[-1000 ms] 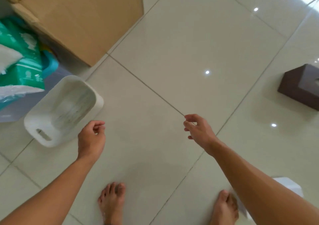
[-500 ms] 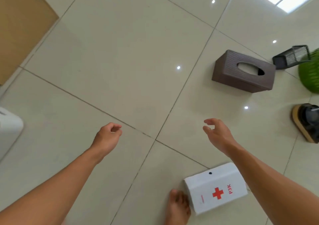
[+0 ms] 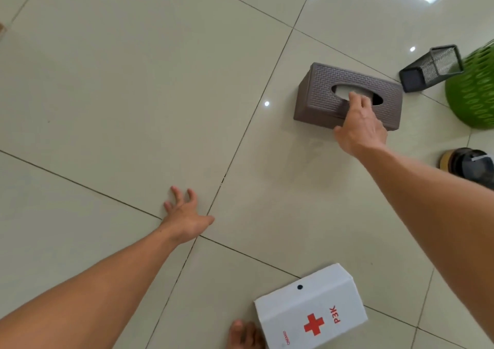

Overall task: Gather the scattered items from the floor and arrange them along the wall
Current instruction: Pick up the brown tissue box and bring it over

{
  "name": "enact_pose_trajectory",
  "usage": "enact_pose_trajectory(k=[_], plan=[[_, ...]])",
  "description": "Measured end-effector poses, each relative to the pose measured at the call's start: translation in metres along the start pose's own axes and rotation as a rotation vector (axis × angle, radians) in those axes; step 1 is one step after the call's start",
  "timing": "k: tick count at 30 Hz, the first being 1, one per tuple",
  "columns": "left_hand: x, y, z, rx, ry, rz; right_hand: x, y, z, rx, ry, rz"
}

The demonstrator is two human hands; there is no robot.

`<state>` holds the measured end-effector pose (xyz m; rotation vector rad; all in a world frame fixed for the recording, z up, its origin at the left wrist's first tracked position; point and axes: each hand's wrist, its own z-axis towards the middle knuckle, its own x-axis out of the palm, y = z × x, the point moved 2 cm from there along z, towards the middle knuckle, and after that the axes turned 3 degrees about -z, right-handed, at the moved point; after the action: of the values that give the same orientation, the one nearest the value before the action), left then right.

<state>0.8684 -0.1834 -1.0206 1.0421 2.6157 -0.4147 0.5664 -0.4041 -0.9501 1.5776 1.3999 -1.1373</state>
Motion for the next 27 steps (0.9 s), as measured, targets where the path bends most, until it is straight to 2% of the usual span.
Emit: enact_pose_trajectory(k=[5, 10, 12, 16, 19, 23, 27], plan=[[-0.005, 0.000, -0.002, 0.002, 0.035, -0.064, 0.008, 0.002, 0.005, -0.037, -0.020, 0.041], [-0.019, -0.004, -0.007, 0.005, 0.076, -0.101, 0.006, 0.016, -0.028, -0.240, -0.020, -0.050], [-0.032, 0.001, -0.011, 0.031, 0.091, -0.246, 0.009, 0.029, -0.050, -0.322, -0.013, -0.065], [-0.062, 0.022, -0.025, 0.102, 0.071, -0.753, 0.021, 0.066, -0.099, -0.485, -0.012, -0.031], [-0.078, 0.037, -0.043, 0.166, 0.103, -1.031, 0.031, 0.101, -0.137, -0.621, -0.001, -0.012], [-0.085, 0.063, -0.057, 0.195, 0.167, -1.100, 0.040, 0.153, -0.185, -0.812, 0.016, 0.037], [-0.088, 0.107, -0.064, 0.182, 0.120, -1.075, 0.039, 0.202, -0.215, -0.939, 0.019, 0.028]])
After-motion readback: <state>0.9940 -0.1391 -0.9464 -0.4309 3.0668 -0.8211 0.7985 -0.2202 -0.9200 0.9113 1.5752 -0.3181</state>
